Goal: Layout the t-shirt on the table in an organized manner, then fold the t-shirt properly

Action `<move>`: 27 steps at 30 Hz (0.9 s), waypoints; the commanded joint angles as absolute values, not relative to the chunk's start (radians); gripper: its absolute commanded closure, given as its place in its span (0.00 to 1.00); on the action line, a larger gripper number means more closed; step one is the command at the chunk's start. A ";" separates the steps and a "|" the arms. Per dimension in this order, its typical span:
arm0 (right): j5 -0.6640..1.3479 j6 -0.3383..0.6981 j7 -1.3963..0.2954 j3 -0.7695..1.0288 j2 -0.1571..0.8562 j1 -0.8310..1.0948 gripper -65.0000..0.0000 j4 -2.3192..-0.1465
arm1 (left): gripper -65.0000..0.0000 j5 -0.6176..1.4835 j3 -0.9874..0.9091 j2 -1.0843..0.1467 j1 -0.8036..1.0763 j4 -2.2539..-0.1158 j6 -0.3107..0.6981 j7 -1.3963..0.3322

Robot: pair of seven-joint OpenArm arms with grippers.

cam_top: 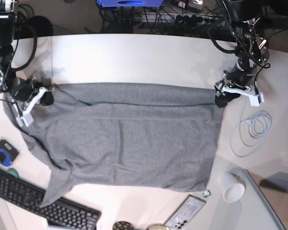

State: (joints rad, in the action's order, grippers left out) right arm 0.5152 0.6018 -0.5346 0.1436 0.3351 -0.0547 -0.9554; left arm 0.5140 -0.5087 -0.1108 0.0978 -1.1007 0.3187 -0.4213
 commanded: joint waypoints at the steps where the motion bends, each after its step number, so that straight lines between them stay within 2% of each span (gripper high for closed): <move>1: 0.504 0.588 -0.538 0.145 0.351 -0.067 0.99 -0.964 | 0.40 0.463 -0.473 -0.101 0.120 -1.067 0.280 -0.549; 10: 0.504 0.588 -0.538 0.145 0.351 -0.067 0.99 -0.964 | 0.41 0.463 -0.406 -0.099 0.124 -1.059 0.280 -0.544; 19: 0.504 0.588 -0.538 0.145 0.351 -0.067 0.99 -0.964 | 0.72 0.463 -0.406 -0.099 0.131 -1.059 0.280 -0.544; 27: 0.504 0.588 -0.538 0.145 0.351 -0.067 0.99 -0.964 | 0.74 0.463 -0.406 -0.107 0.142 -1.067 0.280 -0.547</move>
State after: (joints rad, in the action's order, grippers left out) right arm 0.5152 0.6018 -0.5346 0.1436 0.3351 -0.0547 -0.9554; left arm 0.5266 -0.4149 -0.1093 0.1085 -1.0882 0.3222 -0.4103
